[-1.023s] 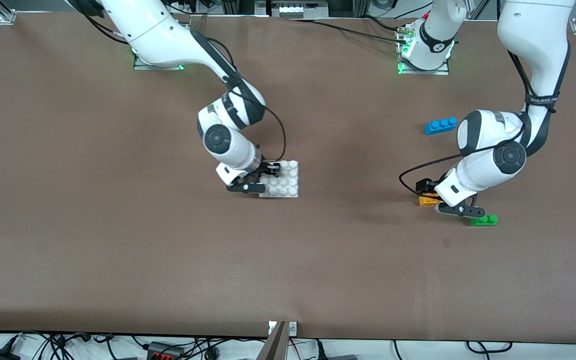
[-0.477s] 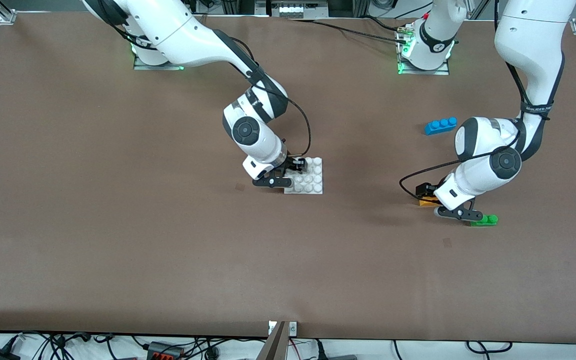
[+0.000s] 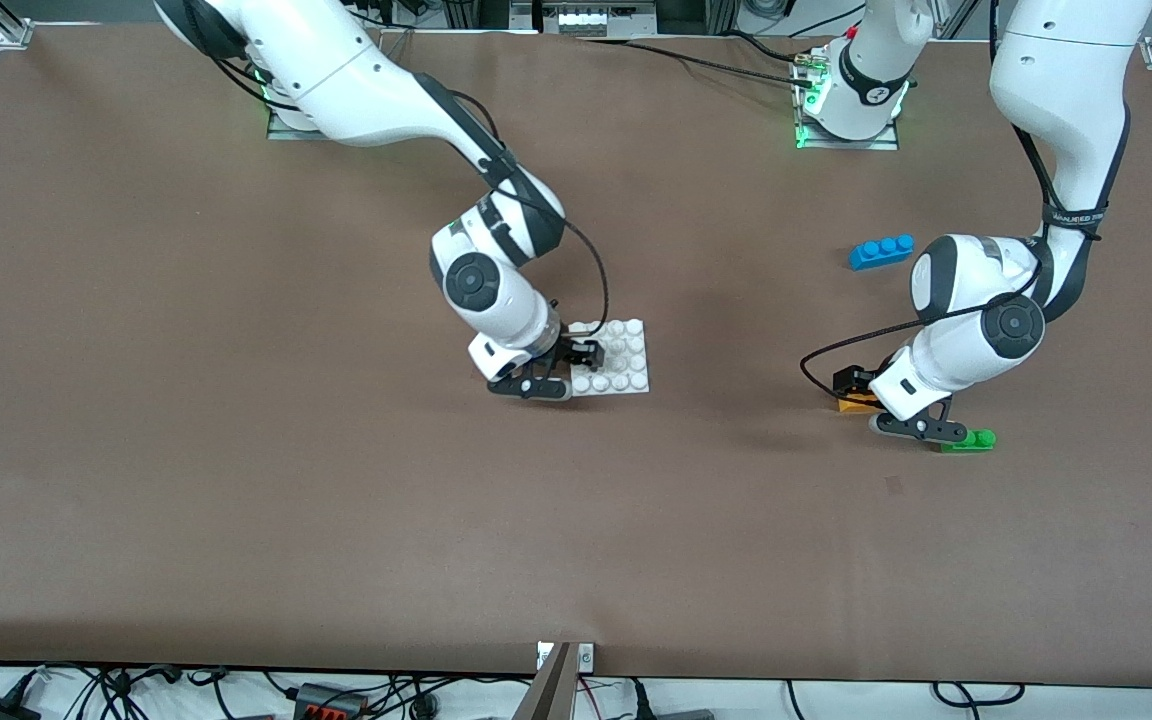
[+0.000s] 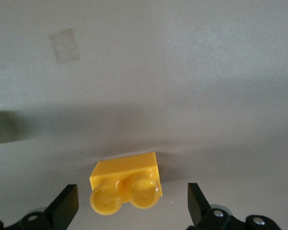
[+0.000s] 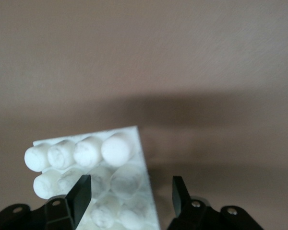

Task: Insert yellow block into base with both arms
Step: 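Grasp the base with the right gripper while the left gripper lowers to the block, then slide the white base toward the table middle and release it with the right gripper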

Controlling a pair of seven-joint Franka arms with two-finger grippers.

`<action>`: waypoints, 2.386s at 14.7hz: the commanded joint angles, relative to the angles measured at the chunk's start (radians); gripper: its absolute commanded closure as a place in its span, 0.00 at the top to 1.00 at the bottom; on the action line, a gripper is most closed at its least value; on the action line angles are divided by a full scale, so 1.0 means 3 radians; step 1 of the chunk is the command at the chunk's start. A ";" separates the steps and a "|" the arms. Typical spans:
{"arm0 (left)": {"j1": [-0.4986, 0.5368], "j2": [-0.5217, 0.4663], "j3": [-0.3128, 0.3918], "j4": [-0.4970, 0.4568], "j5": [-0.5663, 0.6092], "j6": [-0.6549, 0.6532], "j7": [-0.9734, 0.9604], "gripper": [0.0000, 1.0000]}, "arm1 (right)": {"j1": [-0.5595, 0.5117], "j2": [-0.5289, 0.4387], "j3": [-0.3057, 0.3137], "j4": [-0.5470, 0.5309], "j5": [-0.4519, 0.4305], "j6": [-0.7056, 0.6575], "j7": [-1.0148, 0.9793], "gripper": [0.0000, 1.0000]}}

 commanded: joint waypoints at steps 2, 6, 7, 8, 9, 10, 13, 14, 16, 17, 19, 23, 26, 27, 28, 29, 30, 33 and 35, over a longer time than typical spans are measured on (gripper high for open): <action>0.0018 0.0006 0.0002 -0.0052 0.0060 0.0056 0.0087 1.00 | -0.0185 -0.0298 0.0026 0.0236 -0.0478 -0.0945 -0.0007 0.77; 0.0023 0.0001 0.0002 -0.0175 0.0060 0.0256 0.0092 1.00 | -0.0562 -0.0533 0.0021 0.0241 -0.0669 -0.1223 -0.0389 0.86; 0.0028 0.0001 0.0002 -0.0180 0.0060 0.0261 0.0092 1.00 | -0.0680 -0.0594 0.0026 0.0241 -0.0669 -0.1365 -0.0558 0.86; 0.0028 0.0006 0.0002 -0.0180 0.0060 0.0261 0.0092 1.00 | -0.0788 -0.0666 0.0026 0.0236 -0.0669 -0.1534 -0.0716 0.86; 0.0033 0.0006 0.0002 -0.0180 0.0060 0.0266 0.0092 1.00 | -0.0910 -0.0722 0.0026 0.0236 -0.0674 -0.1687 -0.0875 0.86; 0.0033 0.0012 0.0007 -0.0180 0.0060 0.0266 0.0092 1.00 | -0.1048 -0.0799 0.0026 0.0231 -0.0674 -0.1836 -0.1069 0.86; 0.0038 0.0042 0.0002 -0.0180 0.0060 0.0292 0.0092 1.00 | -0.1422 -0.1008 0.0026 0.0226 -0.0679 -0.2230 -0.1621 0.86; 0.0038 0.0047 0.0002 -0.0180 0.0060 0.0292 0.0092 1.00 | -0.1539 -0.1065 0.0026 0.0226 -0.0679 -0.2322 -0.1810 0.86; 0.0038 0.0058 0.0002 -0.0175 0.0060 0.0292 0.0092 1.00 | -0.1739 -0.1208 0.0026 0.0211 -0.0679 -0.2491 -0.2057 0.86; 0.0038 0.0058 0.0002 -0.0175 0.0060 0.0292 0.0092 1.00 | -0.1831 -0.1320 0.0021 0.0185 -0.0679 -0.2557 -0.2144 0.86; 0.0038 0.0058 0.0002 -0.0175 0.0060 0.0287 0.0097 0.93 | -0.1975 -0.1509 0.0026 0.0098 -0.0674 -0.2589 -0.2333 0.93; 0.0044 0.0063 0.0002 -0.0150 0.0055 0.0266 0.0077 0.86 | -0.2062 -0.1791 0.0021 0.0047 -0.0674 -0.2594 -0.2476 1.00; 0.0044 0.0068 0.0002 -0.0129 0.0039 0.0266 0.0025 0.82 | -0.2159 -0.1954 0.0016 0.0042 -0.0669 -0.2701 -0.2900 1.00; 0.0044 0.0078 0.0002 -0.0129 0.0034 0.0266 0.0025 0.78 | -0.2124 -0.1995 -0.0126 -0.0034 -0.0639 -0.2717 -0.2972 1.00; 0.0044 0.0078 0.0002 -0.0124 0.0024 0.0266 0.0025 0.77 | -0.1982 -0.2133 -0.0375 -0.0202 -0.0633 -0.2676 -0.3008 1.00; 0.0044 0.0078 0.0002 -0.0124 0.0019 0.0266 0.0025 0.76 | -0.1828 -0.2291 -0.0611 -0.0396 -0.0633 -0.2711 -0.3029 1.00; 0.0044 0.0078 0.0002 -0.0124 0.0014 0.0266 0.0025 0.73 | -0.1812 -0.2475 -0.0684 -0.0585 -0.0628 -0.2706 -0.3049 1.00; 0.0043 0.0078 0.0002 -0.0099 0.0009 0.0266 0.0015 0.64 | -0.1883 -0.3002 -0.0685 -0.1214 -0.0623 -0.2676 -0.2973 1.00; 0.0044 0.0088 0.0002 -0.0078 0.0009 0.0261 0.0005 0.59 | -0.1893 -0.3003 -0.0695 -0.1043 -0.0638 -0.2579 -0.3008 1.00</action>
